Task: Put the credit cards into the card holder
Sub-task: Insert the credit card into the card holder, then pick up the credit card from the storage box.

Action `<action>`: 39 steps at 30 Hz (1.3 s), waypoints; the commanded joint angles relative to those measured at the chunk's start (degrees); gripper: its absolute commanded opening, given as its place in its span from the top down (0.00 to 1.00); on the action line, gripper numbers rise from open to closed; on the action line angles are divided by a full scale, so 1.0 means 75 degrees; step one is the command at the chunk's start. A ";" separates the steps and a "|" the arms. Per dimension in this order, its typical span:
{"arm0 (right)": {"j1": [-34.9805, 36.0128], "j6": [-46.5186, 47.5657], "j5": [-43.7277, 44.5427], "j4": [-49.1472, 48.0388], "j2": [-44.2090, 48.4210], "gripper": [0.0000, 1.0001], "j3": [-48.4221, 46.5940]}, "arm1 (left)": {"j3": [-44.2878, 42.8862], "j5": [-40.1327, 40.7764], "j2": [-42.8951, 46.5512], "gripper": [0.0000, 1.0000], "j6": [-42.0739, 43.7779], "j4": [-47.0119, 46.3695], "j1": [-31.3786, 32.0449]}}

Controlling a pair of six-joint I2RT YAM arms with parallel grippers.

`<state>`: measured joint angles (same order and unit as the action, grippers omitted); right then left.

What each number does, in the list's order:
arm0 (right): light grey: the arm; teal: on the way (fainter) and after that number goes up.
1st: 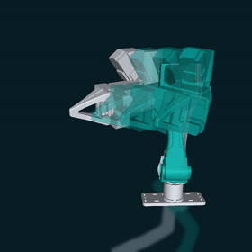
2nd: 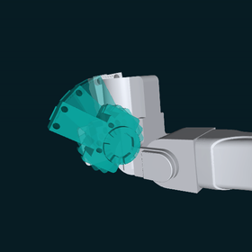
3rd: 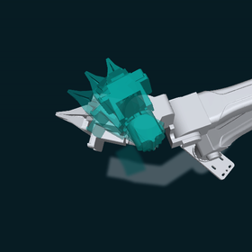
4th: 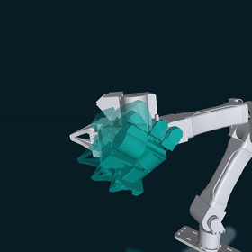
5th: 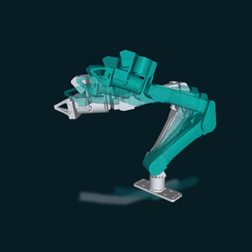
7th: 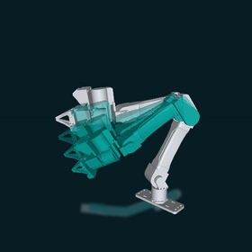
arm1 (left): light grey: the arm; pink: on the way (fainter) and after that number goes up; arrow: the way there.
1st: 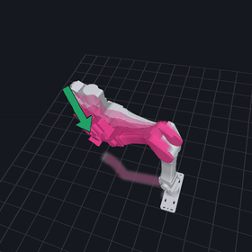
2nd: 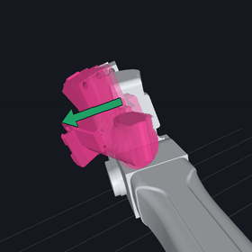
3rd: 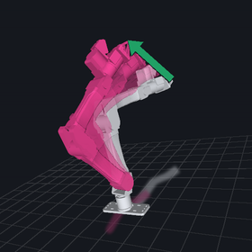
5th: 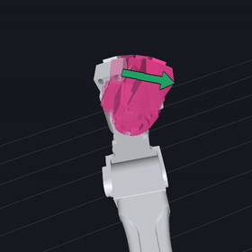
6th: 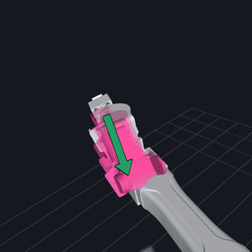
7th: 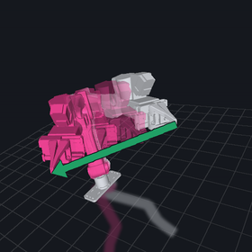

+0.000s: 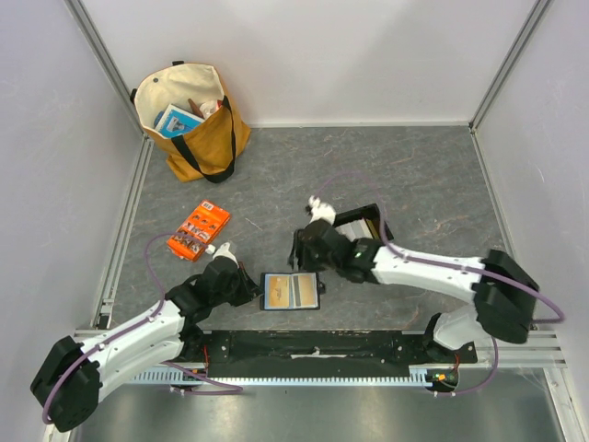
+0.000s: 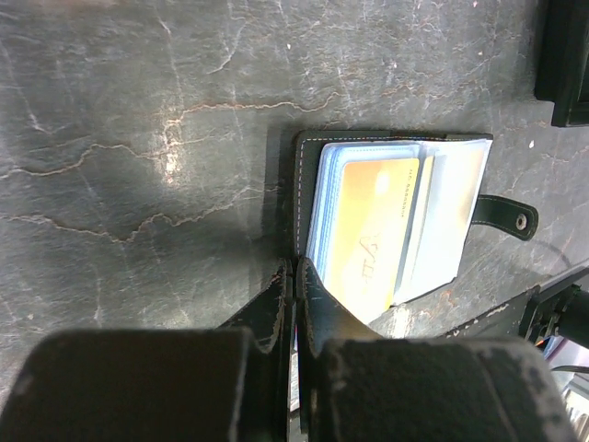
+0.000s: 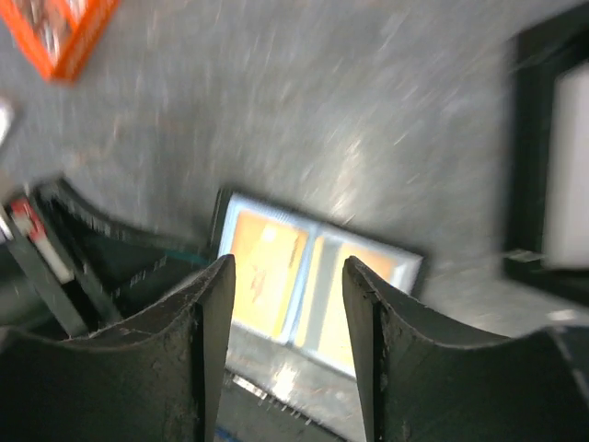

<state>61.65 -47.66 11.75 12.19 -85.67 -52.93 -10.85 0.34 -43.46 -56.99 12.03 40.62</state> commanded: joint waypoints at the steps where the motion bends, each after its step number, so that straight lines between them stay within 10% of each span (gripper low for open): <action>1: -0.1022 0.1325 0.1409 0.1127 0.0992 0.41 -0.0513 | -0.0065 0.0025 0.0123 0.98 0.0064 -0.0046 0.0021; 12: -0.3941 0.3166 0.0498 0.1481 0.0525 0.41 -0.0572 | -0.0100 -0.0010 0.0088 0.98 0.0099 -0.0175 0.0033; 39: -0.5219 0.3097 -0.1331 0.0754 -0.0426 0.47 0.0014 | -0.0170 -0.0010 -0.0146 0.98 0.0169 -0.0245 0.0021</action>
<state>24.03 -24.32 6.48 17.78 -90.06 -54.04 -10.85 -0.08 -44.36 -56.97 11.70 40.62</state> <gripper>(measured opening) 0.576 0.022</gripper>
